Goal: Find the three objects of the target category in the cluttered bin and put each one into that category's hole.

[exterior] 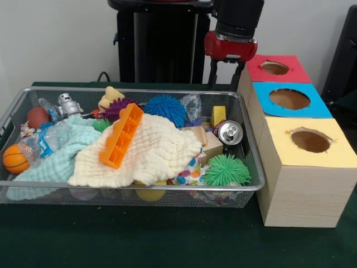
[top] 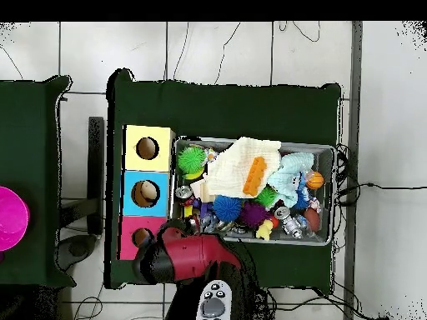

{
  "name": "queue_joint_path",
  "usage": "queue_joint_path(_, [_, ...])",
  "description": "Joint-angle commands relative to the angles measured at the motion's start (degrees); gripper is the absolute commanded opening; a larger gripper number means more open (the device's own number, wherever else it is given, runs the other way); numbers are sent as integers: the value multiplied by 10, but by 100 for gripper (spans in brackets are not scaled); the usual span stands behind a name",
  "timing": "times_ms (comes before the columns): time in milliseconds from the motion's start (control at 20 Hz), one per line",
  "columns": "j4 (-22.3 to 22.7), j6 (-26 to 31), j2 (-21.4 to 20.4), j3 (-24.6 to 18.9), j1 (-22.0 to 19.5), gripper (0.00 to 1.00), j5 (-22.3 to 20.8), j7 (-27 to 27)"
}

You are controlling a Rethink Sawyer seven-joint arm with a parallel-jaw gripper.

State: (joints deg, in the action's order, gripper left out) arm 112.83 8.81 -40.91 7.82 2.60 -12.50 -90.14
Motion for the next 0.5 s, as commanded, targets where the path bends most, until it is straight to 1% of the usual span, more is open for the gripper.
queue_joint_path(50, [-39, -29, 18, -108, -71, 100, -76, 16])
queue_joint_path(250, [-56, -5, 22, -136, -102, 100, -94, 25])
queue_joint_path(500, [-74, 53, 3, -167, -126, 100, -106, 45])
